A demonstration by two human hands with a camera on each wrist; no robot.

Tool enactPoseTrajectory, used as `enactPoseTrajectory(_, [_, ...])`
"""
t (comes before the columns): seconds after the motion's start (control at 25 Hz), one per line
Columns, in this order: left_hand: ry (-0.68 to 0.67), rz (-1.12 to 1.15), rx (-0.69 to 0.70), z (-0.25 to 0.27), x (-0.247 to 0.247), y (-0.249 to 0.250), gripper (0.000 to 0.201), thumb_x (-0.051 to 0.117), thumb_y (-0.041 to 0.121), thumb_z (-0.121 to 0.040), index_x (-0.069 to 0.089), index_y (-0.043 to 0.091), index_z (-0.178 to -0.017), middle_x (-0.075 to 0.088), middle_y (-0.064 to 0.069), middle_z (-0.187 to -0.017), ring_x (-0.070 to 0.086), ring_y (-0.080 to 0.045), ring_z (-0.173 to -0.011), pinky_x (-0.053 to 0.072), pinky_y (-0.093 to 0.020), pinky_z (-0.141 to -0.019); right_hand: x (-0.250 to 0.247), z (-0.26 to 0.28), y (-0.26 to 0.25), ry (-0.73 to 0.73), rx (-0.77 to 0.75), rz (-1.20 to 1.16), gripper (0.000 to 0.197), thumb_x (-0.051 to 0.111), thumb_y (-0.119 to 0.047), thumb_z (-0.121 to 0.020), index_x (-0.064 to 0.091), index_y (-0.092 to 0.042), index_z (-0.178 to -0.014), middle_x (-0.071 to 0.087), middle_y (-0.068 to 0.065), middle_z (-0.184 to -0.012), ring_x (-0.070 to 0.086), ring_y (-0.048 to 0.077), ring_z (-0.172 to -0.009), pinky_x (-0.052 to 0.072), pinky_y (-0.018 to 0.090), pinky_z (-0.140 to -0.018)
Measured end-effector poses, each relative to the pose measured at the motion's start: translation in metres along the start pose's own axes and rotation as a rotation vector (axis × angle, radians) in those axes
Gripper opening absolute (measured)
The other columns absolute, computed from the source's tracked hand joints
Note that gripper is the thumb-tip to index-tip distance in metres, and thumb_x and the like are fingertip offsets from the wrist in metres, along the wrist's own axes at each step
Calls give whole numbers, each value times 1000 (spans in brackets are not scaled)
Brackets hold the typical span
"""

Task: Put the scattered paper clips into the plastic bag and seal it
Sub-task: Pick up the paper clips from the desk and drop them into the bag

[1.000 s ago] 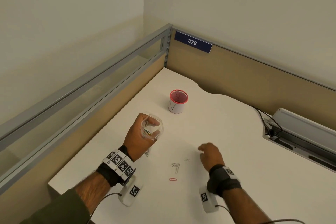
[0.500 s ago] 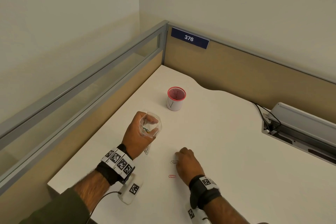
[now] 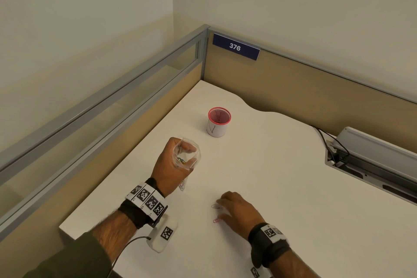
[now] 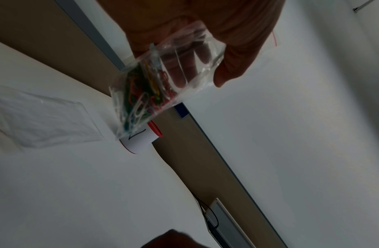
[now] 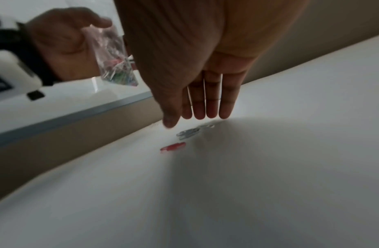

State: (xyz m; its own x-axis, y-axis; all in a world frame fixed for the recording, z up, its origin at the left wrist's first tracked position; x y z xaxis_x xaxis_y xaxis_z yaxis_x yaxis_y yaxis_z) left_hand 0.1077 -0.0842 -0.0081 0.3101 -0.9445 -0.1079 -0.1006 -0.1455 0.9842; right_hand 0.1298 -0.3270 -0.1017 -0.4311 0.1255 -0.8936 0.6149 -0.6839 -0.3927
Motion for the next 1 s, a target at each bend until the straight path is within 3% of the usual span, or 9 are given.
enactPoseTrajectory(0.08, [-3, -1, -6, 0, 0, -2, 39, 74, -8, -78, 54, 17, -100, 65, -6, -109, 63, -18, -107, 50, -28, -96, 6, 2, -4, -43, -67, 82, 40, 54, -38, -92, 52, -22, -129, 52, -1, -127, 46, 19, -116, 48, 34, -95])
enactPoseTrajectory(0.24, [-3, 0, -4, 2, 2, -3, 39, 74, -9, -78, 54, 17, -99, 64, -9, -109, 63, -19, -108, 51, -22, -92, 19, 1, -10, -23, -131, 235, 21, 49, -24, -95, 61, -15, -109, 59, 3, -106, 56, 25, -98, 54, 37, -68])
enactPoseTrajectory(0.36, [0, -1, 8, 1, 0, -3, 39, 74, -8, -78, 54, 16, -100, 65, -9, -109, 63, -19, -107, 50, -25, -94, 13, -5, -8, 7, -90, 290, 11, 55, -16, -89, 62, -15, -97, 59, 3, -93, 58, 25, -87, 52, 35, -55])
enactPoseTrajectory(0.52, [0, 2, 10, -1, -3, -4, 38, 74, -7, -78, 54, 15, -101, 65, -10, -109, 63, -23, -108, 50, -31, -97, -1, -16, -10, 1, -10, 272, 20, 43, -9, -95, 59, -9, -107, 57, 10, -104, 52, 28, -97, 46, 38, -69])
enactPoseTrajectory(0.72, [-10, -2, 2, 0, -2, -3, 38, 74, -3, -78, 53, 19, -100, 65, -10, -109, 62, -24, -109, 50, -35, -98, -11, -29, 4, 24, 175, 127, 17, 47, -14, -94, 63, -9, -96, 61, 8, -102, 57, 26, -96, 36, 26, -71])
enactPoseTrajectory(0.8, [-2, 12, -9, 0, -1, -2, 37, 73, 0, -77, 53, 22, -99, 65, -10, -109, 62, -24, -109, 50, -35, -98, -21, -28, 15, 91, 317, -58, 14, 54, -13, -90, 68, -12, -91, 66, 4, -99, 60, 21, -91, 39, 21, -74])
enactPoseTrajectory(0.88, [2, 22, -4, 0, -1, 0, 35, 72, 5, -74, 53, 22, -98, 65, -11, -109, 63, -24, -108, 50, -34, -98, -41, -22, 16, 201, 407, -259, 10, 62, -11, -85, 71, -15, -83, 69, 1, -90, 63, 17, -82, 47, 23, -75])
enactPoseTrajectory(1.0, [-10, 13, -14, -1, 3, -1, 36, 72, -1, -74, 52, 14, -99, 64, -14, -109, 62, -24, -109, 50, -31, -96, -86, -15, -5, 388, 356, -485, 7, 71, -10, -81, 72, -16, -77, 72, -2, -81, 67, 15, -74, 58, 30, -72])
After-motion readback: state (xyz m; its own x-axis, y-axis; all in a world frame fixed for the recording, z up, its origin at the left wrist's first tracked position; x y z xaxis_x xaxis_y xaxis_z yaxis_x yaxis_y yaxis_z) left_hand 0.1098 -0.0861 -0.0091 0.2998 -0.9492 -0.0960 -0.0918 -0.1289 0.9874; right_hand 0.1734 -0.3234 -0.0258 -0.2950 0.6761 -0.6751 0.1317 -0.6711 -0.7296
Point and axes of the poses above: each hand's wrist, its own z-axis away from the middle knuckle, its own x-axis out of the palm, y = z × x, the point moved 2 cm from there along -z, towards the middle knuckle
